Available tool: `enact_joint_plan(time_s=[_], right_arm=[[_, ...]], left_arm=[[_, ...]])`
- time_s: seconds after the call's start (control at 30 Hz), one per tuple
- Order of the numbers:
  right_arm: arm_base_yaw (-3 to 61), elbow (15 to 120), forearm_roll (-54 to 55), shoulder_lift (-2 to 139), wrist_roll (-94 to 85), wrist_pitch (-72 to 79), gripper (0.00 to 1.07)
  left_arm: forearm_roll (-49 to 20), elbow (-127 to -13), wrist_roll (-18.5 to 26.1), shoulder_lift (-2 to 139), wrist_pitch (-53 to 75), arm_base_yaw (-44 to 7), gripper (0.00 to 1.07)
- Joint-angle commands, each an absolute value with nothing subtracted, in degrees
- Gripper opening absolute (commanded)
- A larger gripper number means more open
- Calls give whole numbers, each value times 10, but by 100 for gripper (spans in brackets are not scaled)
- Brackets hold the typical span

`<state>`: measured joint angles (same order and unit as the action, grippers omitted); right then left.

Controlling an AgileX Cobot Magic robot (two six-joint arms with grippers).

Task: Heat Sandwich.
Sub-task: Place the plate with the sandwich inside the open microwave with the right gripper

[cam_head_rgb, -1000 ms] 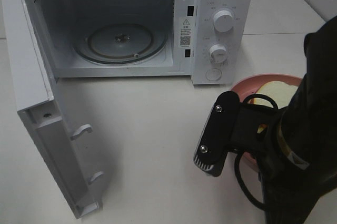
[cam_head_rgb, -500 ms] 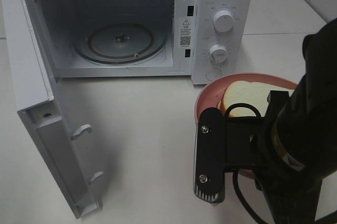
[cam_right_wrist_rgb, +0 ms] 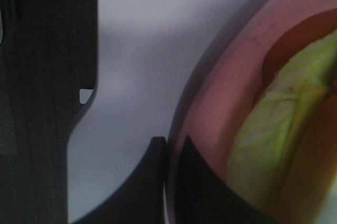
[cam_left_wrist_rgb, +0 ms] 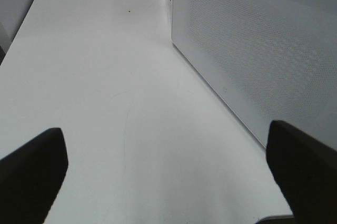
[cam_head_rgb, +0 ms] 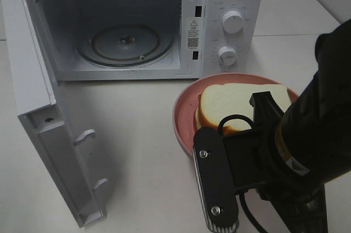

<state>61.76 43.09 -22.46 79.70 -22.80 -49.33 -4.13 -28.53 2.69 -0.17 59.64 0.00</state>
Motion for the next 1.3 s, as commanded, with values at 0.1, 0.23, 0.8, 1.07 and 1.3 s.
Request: enact_joint_plan(time_s=[0.1, 0.23, 0.8, 1.07, 1.3], right_arm=[[621, 430, -238, 792, -300, -469, 1], [621, 430, -234, 792, -364, -463, 1], [621, 430, -231, 792, -486, -426, 3], [610, 430, -221, 794, -478, -411, 3], [548, 430, -217, 794, -574, -368, 3]], left_arm=[[-41, -283, 24, -17, 594, 1, 98], [-41, -283, 24, -17, 594, 1, 98], [-41, -283, 24, -17, 594, 1, 98], [-41, -283, 24, -17, 594, 1, 98], [-41, -283, 24, -17, 594, 1, 98]])
